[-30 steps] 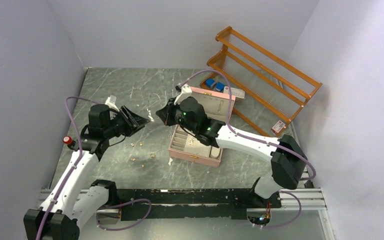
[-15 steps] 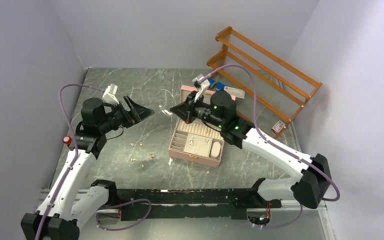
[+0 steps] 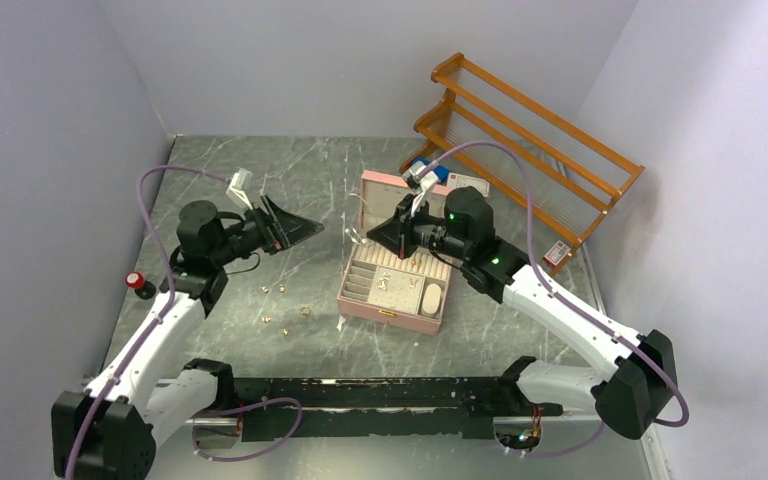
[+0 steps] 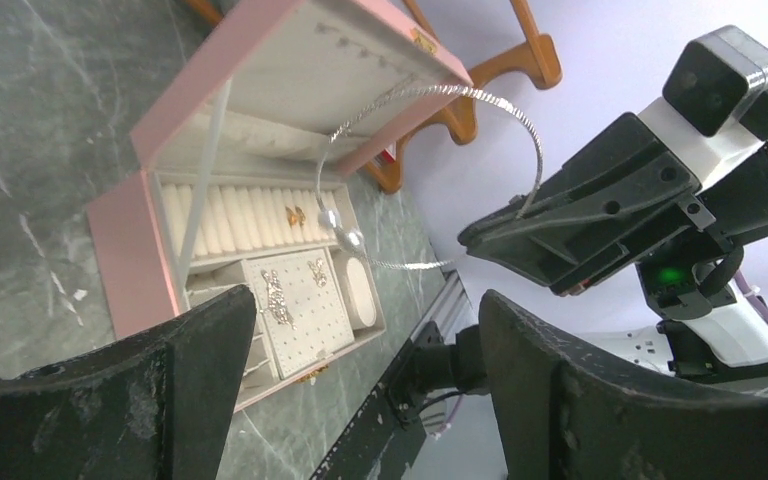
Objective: Organize the mixed jewelry
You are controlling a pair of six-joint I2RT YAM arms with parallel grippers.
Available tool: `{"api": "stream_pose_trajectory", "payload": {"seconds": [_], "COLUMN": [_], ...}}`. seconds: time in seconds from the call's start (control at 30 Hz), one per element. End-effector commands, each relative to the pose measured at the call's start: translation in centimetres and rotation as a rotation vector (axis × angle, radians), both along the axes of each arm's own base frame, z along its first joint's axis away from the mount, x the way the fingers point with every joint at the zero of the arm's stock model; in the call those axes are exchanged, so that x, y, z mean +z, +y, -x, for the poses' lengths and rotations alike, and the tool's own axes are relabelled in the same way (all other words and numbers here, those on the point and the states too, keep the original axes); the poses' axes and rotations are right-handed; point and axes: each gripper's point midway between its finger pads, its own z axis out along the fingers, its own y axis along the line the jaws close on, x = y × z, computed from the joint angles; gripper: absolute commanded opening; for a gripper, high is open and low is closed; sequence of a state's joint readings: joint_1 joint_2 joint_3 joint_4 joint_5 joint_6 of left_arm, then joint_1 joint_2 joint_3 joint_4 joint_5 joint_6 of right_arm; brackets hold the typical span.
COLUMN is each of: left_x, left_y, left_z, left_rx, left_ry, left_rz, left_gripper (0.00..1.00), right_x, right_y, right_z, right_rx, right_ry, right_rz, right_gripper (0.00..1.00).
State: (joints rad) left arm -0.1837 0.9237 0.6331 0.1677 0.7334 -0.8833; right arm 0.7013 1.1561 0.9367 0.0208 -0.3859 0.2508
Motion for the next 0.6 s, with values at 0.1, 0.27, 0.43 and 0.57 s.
{"api": "stream_pose_trajectory", "payload": {"seconds": [0.1,0.27,0.43,0.57], "left_x": [0.1,-1.0,-1.8,-2.3], "left_y": [-4.0,-5.8,-6.4,-6.5], "left_z": [-0.7,-1.3,-1.5,-1.5], "left_rx": [-0.059,-0.072,-0.067,-0.058], "left_ry": [-0.044,-0.019,-0.006,0.003], "left_rz": [0.014,0.011,-0.003,-0.018], "left_gripper": [0.83,0.81,0.81,0.8], "right_x": [-1.9,-3.0,-3.6,-4.2], "right_y": [-2.3,-3.5,-4.2,-4.3], "right_z": [-2.5,-4.7,-6.0,-6.9], "right_rx": [-0.162,-0.243,-0.275,-0.269], "right_ry": [0.035,0.061,0.061,0.074], "right_rz": [0.01,0.011,0.012,0.025], "right_gripper": [0.0,0.0,0.0,0.0]}}
